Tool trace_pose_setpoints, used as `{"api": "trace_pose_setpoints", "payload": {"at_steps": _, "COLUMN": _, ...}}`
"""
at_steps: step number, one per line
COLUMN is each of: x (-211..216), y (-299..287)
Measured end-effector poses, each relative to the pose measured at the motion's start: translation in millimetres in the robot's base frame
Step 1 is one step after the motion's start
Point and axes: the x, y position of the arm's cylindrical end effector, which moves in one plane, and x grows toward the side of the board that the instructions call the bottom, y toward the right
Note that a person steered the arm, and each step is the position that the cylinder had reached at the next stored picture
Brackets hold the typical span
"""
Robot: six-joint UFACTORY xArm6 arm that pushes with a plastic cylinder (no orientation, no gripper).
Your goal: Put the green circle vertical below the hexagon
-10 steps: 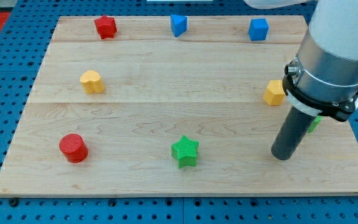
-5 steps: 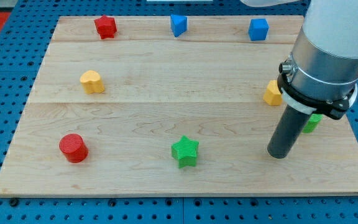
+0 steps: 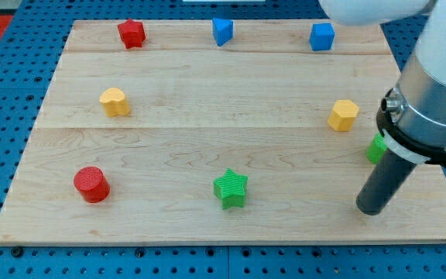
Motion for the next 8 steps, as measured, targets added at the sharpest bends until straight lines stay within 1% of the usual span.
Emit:
{"api": "trace_pose_setpoints", "payload": {"at_steps": 3, "x": 5.2, "y": 9.7}}
{"api": "trace_pose_setpoints", "payload": {"at_steps": 4, "x": 6.4, "y": 33.7}}
{"api": "trace_pose_setpoints", "payload": {"at_steps": 5, "x": -39.4, "y": 96.3}}
{"api": "trace_pose_setpoints", "payload": {"at_steps": 6, "x": -88.2, "y": 111.8}}
{"api": "trace_pose_setpoints", "payload": {"at_steps": 7, "x": -139.0, "y": 66.7}}
{"api": "trace_pose_setpoints", "payload": {"at_steps": 8, "x": -139.5, "y": 60.5}}
